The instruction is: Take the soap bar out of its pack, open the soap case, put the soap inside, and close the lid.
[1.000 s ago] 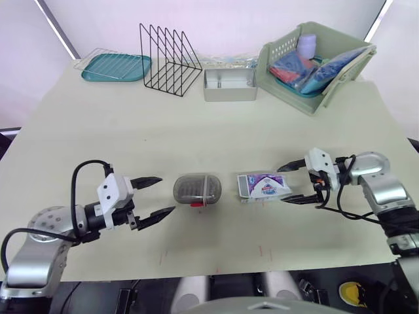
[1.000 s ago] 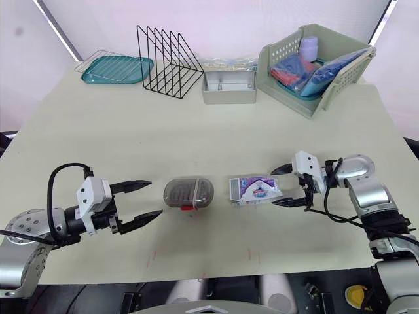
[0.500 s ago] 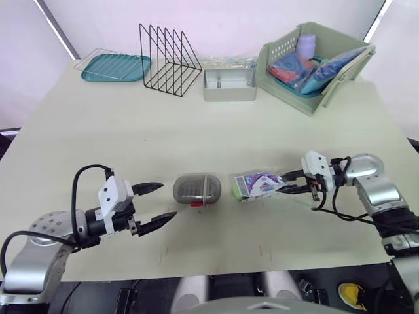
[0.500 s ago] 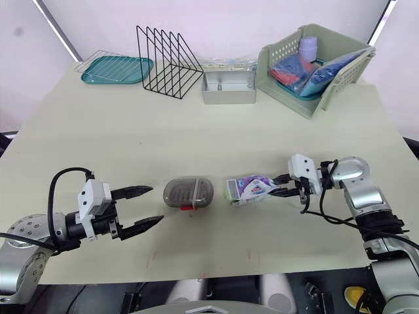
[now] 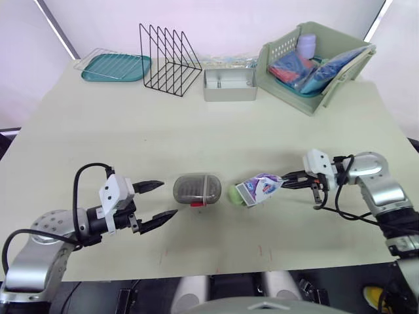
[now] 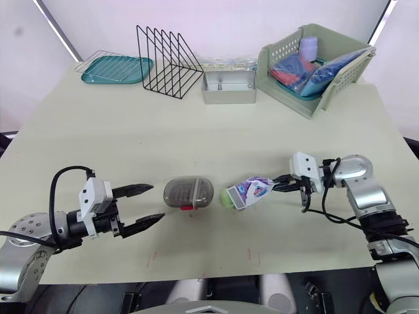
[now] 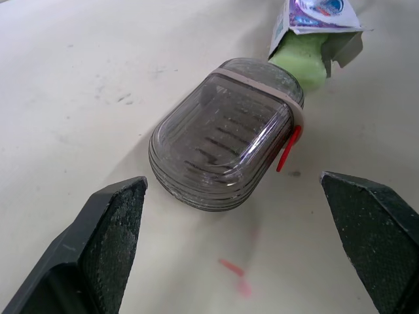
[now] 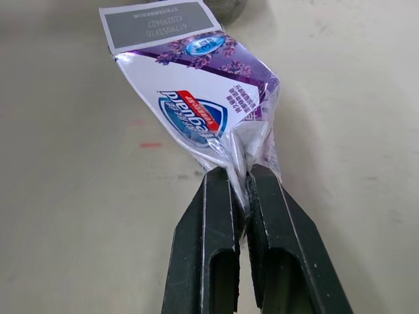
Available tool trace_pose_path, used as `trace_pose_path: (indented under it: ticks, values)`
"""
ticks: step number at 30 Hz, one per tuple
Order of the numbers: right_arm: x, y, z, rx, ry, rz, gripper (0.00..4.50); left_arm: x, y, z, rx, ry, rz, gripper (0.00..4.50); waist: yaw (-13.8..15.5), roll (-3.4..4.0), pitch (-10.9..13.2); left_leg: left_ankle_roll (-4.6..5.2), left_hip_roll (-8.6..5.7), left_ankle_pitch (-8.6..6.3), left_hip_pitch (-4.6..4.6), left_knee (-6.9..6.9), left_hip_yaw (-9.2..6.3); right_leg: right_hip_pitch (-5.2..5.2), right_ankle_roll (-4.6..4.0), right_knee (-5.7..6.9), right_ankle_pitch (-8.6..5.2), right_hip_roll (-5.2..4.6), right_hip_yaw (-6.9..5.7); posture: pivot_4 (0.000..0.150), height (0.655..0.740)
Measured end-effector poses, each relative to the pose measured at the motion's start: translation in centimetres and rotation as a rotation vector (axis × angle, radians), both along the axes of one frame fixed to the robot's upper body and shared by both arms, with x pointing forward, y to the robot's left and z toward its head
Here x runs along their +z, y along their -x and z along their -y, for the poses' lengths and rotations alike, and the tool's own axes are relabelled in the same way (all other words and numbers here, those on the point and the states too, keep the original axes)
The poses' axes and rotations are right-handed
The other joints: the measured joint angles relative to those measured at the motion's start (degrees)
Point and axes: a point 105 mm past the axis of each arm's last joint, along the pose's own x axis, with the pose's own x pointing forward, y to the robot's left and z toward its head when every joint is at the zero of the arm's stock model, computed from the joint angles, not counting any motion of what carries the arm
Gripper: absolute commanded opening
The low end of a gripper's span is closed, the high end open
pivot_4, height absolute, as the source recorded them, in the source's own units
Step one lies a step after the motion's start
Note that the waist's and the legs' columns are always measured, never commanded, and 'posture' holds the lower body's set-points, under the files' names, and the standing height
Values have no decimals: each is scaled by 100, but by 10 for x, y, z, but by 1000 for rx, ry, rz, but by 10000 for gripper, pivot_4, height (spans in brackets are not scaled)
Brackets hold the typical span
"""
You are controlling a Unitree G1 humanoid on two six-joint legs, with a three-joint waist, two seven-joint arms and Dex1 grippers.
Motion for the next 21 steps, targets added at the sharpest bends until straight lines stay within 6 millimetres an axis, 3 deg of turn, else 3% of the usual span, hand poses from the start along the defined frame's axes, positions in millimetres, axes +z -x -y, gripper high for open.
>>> trace_pose_path:
  ticks: [6,21]
  values:
    - [26,3,13,-50,87,49,959,0,0,0,0,0,-4,45000,0,-1,0,0,0,0,0,0,0,0,0,-1,0,1,-1,1500,7400]
    - [31,4,40,-143,329,113,959,0,-2,4,-16,4,-4,45000,5,0,2,0,0,0,-1,0,2,0,0,-2,0,0,0,1500,7400]
